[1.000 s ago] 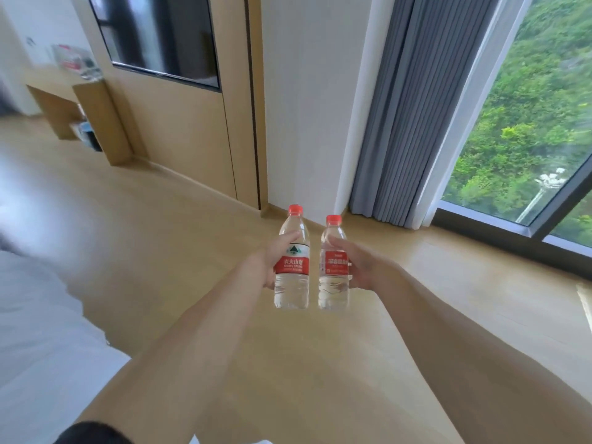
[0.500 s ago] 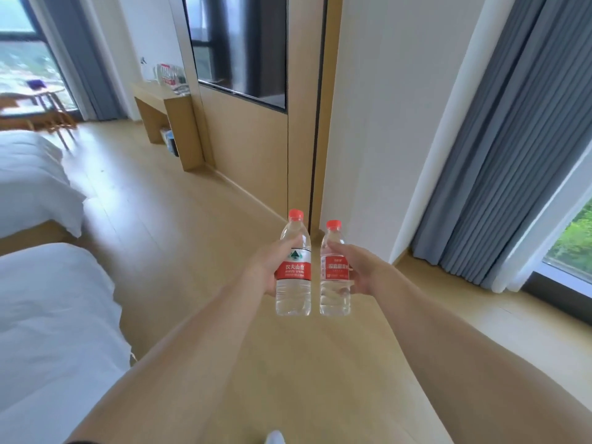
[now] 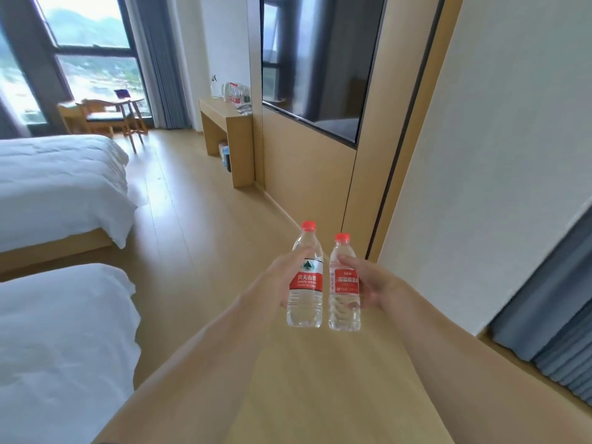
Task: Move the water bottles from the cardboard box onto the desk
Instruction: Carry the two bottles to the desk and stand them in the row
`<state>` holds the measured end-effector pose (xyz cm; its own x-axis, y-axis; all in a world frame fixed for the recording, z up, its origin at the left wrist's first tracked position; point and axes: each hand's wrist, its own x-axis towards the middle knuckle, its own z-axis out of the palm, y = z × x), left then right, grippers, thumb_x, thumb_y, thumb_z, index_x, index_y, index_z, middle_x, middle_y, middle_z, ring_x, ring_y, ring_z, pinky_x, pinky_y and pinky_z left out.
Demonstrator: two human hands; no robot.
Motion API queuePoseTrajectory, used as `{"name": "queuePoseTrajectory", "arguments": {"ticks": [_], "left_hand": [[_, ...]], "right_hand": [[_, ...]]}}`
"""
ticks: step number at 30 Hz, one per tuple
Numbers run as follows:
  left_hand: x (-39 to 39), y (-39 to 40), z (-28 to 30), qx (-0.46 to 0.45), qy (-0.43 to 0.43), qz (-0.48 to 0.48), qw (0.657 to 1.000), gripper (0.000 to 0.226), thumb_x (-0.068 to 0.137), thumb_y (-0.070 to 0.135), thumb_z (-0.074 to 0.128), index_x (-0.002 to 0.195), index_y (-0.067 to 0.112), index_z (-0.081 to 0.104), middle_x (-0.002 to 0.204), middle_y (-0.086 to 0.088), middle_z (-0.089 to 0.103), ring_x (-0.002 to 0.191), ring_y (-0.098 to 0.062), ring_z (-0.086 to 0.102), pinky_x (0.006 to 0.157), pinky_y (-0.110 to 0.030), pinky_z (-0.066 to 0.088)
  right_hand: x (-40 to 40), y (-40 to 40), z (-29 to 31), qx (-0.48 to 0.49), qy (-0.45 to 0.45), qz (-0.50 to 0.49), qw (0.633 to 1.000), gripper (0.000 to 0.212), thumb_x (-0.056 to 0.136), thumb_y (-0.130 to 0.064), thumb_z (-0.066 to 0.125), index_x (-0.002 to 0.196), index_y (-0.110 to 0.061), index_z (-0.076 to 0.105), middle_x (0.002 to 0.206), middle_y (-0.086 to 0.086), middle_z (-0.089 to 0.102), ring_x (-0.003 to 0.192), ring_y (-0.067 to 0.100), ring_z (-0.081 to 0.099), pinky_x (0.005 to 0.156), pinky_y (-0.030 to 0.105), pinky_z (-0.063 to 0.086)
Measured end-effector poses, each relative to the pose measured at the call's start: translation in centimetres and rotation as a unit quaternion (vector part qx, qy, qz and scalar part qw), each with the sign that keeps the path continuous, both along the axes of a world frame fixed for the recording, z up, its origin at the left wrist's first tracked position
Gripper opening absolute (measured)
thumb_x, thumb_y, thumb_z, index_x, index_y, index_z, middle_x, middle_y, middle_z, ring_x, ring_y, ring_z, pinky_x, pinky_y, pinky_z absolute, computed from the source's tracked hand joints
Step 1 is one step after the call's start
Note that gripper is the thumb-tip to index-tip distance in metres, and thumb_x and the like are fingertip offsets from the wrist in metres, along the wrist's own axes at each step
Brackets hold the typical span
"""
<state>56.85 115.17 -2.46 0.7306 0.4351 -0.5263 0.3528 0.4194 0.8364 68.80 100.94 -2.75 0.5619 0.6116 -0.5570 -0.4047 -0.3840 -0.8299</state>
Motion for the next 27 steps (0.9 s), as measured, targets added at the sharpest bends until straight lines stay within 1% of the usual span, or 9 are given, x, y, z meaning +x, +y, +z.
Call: {"name": "queuePoseTrajectory", "arguments": {"ticks": [2, 6, 10, 12, 15, 19, 23, 25, 27], "left_hand": [[1.7, 3.3, 0.2, -0.004, 0.003, 0.013, 1.000, 0.063, 0.077, 0.054, 0.077, 0.119, 0.008, 0.066, 0.102, -0.016, 0.072, 0.086, -0.034, 0.071, 0.092, -0.058, 0.055], [4.7, 9.5, -0.2, -0.014, 0.004, 0.044, 0.999, 0.063, 0.079, 0.048, 0.078, 0.124, 0.007, 0.062, 0.098, -0.015, 0.069, 0.081, -0.032, 0.069, 0.087, -0.054, 0.057], [7.5, 14.8, -0.7, -0.034, 0.006, 0.064, 0.997, 0.053, 0.081, 0.051, 0.075, 0.110, 0.009, 0.064, 0.099, -0.015, 0.066, 0.085, -0.033, 0.066, 0.089, -0.052, 0.055], [9.3, 17.4, -0.9, -0.050, -0.003, 0.080, 0.996, 0.052, 0.083, 0.052, 0.074, 0.112, 0.010, 0.062, 0.101, -0.015, 0.064, 0.083, -0.033, 0.065, 0.088, -0.049, 0.055], [12.2, 21.5, -1.4, -0.076, -0.010, 0.099, 0.992, 0.057, 0.083, 0.054, 0.073, 0.115, 0.010, 0.058, 0.099, -0.015, 0.064, 0.080, -0.031, 0.065, 0.082, -0.046, 0.057], [17.2, 27.4, -1.5, -0.063, -0.011, 0.123, 0.990, 0.078, 0.080, 0.061, 0.075, 0.129, 0.004, 0.057, 0.107, -0.018, 0.065, 0.095, -0.036, 0.065, 0.099, -0.055, 0.051], [22.4, 33.3, -0.5, -0.037, 0.015, 0.141, 0.989, 0.082, 0.080, 0.061, 0.075, 0.136, 0.005, 0.057, 0.111, -0.019, 0.067, 0.101, -0.037, 0.066, 0.102, -0.058, 0.049], [24.5, 36.2, -0.1, -0.029, 0.019, 0.144, 0.989, 0.076, 0.078, 0.062, 0.076, 0.126, 0.006, 0.061, 0.104, -0.017, 0.070, 0.095, -0.036, 0.069, 0.095, -0.056, 0.054], [26.2, 39.0, 0.1, -0.025, 0.014, 0.156, 0.987, 0.068, 0.074, 0.060, 0.079, 0.114, 0.008, 0.062, 0.089, -0.015, 0.074, 0.080, -0.033, 0.073, 0.077, -0.051, 0.061]], "right_hand": [[2.0, 3.4, 0.2, -0.006, -0.009, 0.008, 1.000, 0.046, 0.091, -0.047, 0.068, 0.119, -0.011, 0.064, 0.111, 0.015, 0.073, 0.109, 0.033, 0.068, 0.102, 0.057, 0.049], [5.6, 9.8, -0.1, -0.006, -0.016, 0.032, 0.999, 0.042, 0.092, -0.047, 0.067, 0.119, -0.014, 0.063, 0.109, 0.013, 0.073, 0.106, 0.031, 0.068, 0.096, 0.054, 0.053], [9.1, 16.1, -0.6, -0.016, -0.016, 0.059, 0.998, 0.039, 0.092, -0.047, 0.067, 0.118, -0.018, 0.066, 0.096, 0.005, 0.072, 0.094, 0.023, 0.067, 0.072, 0.040, 0.055], [11.1, 19.2, -1.0, -0.015, -0.010, 0.074, 0.997, 0.037, 0.091, -0.047, 0.066, 0.116, -0.019, 0.066, 0.095, 0.005, 0.071, 0.092, 0.022, 0.066, 0.068, 0.038, 0.053], [14.6, 24.1, -1.6, -0.010, -0.003, 0.103, 0.995, 0.037, 0.091, -0.047, 0.066, 0.114, -0.018, 0.066, 0.098, 0.006, 0.071, 0.095, 0.023, 0.067, 0.076, 0.041, 0.055], [20.2, 31.1, -2.0, -0.002, -0.007, 0.137, 0.991, 0.037, 0.089, -0.048, 0.069, 0.112, -0.020, 0.067, 0.093, 0.005, 0.074, 0.092, 0.022, 0.069, 0.074, 0.041, 0.056], [26.0, 38.0, -1.3, 0.000, -0.009, 0.170, 0.985, 0.039, 0.087, -0.050, 0.071, 0.111, -0.019, 0.068, 0.082, 0.002, 0.078, 0.089, 0.021, 0.071, 0.072, 0.038, 0.056], [28.6, 41.2, -0.9, 0.001, -0.011, 0.190, 0.982, 0.042, 0.086, -0.051, 0.071, 0.113, -0.019, 0.067, 0.083, 0.002, 0.079, 0.090, 0.021, 0.072, 0.075, 0.040, 0.057], [30.8, 44.2, -0.7, -0.005, -0.015, 0.205, 0.979, 0.046, 0.085, -0.052, 0.072, 0.116, -0.018, 0.067, 0.092, 0.005, 0.079, 0.093, 0.023, 0.073, 0.081, 0.044, 0.058]]}}
